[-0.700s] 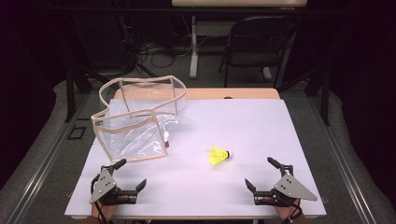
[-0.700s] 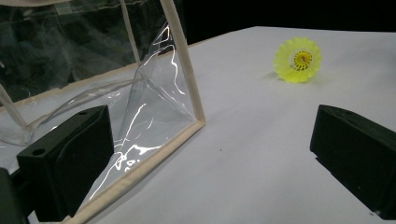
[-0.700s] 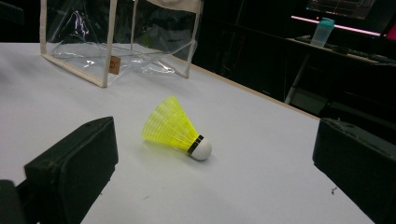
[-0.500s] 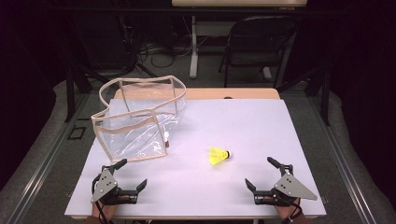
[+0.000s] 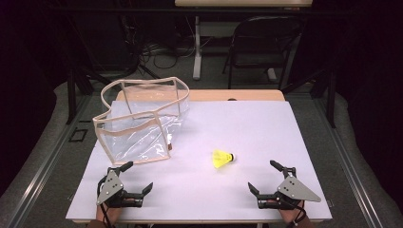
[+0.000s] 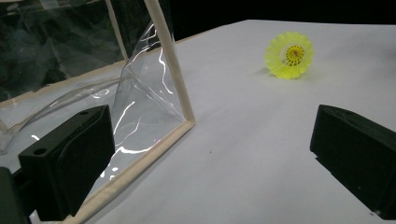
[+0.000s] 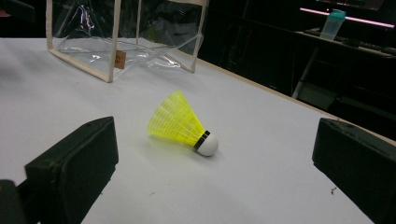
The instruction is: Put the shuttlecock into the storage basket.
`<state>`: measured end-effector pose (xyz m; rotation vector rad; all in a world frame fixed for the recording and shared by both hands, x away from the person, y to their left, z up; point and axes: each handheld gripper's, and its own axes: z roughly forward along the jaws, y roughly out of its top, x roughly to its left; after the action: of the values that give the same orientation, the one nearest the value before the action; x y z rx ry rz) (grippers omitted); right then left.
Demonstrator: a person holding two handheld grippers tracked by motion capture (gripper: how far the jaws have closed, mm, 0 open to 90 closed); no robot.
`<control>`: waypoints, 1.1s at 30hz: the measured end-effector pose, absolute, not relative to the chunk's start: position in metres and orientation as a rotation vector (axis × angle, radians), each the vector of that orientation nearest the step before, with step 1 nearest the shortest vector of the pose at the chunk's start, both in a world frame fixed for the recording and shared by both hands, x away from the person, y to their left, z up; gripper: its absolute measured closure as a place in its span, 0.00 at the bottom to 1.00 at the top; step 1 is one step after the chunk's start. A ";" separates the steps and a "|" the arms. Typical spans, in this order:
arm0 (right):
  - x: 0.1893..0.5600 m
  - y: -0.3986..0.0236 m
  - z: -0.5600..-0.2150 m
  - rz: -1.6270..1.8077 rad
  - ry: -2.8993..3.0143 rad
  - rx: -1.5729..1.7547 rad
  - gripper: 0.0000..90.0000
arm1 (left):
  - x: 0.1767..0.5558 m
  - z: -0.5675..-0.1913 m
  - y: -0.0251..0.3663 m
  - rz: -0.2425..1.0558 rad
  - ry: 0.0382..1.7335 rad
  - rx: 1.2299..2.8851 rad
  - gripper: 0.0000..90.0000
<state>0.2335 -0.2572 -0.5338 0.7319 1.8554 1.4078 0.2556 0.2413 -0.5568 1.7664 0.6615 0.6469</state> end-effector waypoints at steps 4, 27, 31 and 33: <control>0.234 -0.257 -0.534 1.409 1.865 0.745 0.00 | 0.257 -0.556 0.235 0.641 0.638 1.783 0.00; 0.236 -0.257 -0.536 1.411 1.888 0.754 0.00 | 0.273 -0.550 0.207 0.514 0.619 1.865 0.00; 0.236 -0.256 -0.536 1.404 1.888 0.747 0.00 | 0.276 -0.548 0.198 0.498 0.593 1.878 0.00; 0.236 -0.256 -0.536 1.403 1.890 0.748 0.00 | 0.278 -0.547 0.194 0.495 0.582 1.882 0.00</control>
<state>0.2361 -0.2562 -0.5359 0.7480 1.8898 1.4032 0.2779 0.1941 -0.5472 1.8819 0.5816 0.4952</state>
